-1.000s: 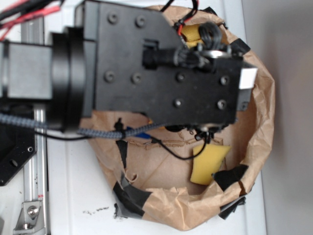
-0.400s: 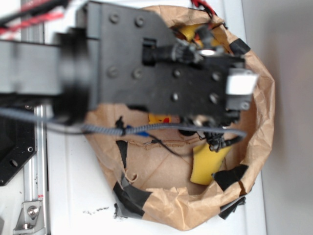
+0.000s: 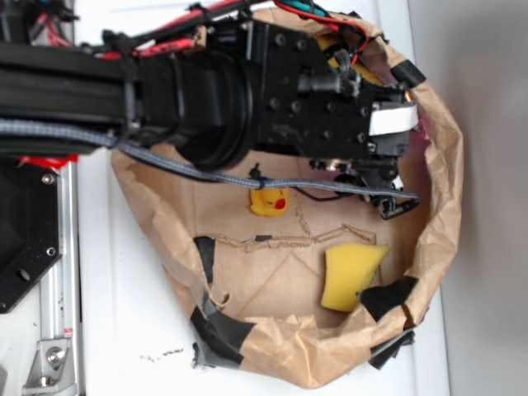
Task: Grab the yellow cloth.
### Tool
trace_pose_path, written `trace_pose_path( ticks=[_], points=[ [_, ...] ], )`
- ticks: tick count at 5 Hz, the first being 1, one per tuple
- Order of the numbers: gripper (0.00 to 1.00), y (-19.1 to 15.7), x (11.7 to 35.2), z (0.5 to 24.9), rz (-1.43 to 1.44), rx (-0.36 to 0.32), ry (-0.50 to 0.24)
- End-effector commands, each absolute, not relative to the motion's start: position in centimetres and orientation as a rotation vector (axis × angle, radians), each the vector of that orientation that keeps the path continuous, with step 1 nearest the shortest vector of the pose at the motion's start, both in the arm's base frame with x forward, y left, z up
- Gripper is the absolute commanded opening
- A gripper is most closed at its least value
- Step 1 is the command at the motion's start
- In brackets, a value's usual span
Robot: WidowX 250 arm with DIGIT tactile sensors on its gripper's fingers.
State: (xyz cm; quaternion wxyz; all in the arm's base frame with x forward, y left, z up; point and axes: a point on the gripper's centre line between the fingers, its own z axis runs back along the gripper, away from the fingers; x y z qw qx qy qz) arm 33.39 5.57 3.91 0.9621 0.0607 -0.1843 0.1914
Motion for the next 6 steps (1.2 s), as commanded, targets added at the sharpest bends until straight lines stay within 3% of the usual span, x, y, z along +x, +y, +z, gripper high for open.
trace_pose_path(
  ticks=[1,2,4,5,6],
  points=[
    [1.00,7.6,30.3,8.3,0.472,0.052,-0.419],
    [1.00,7.7,28.3,9.2,0.475,0.028,-0.442],
    [1.00,10.1,29.1,7.3,0.516,0.098,-0.417],
    [1.00,10.1,29.4,5.7,0.520,0.171,-0.409],
    [1.00,9.8,29.6,5.2,0.513,0.184,-0.399]
  ],
)
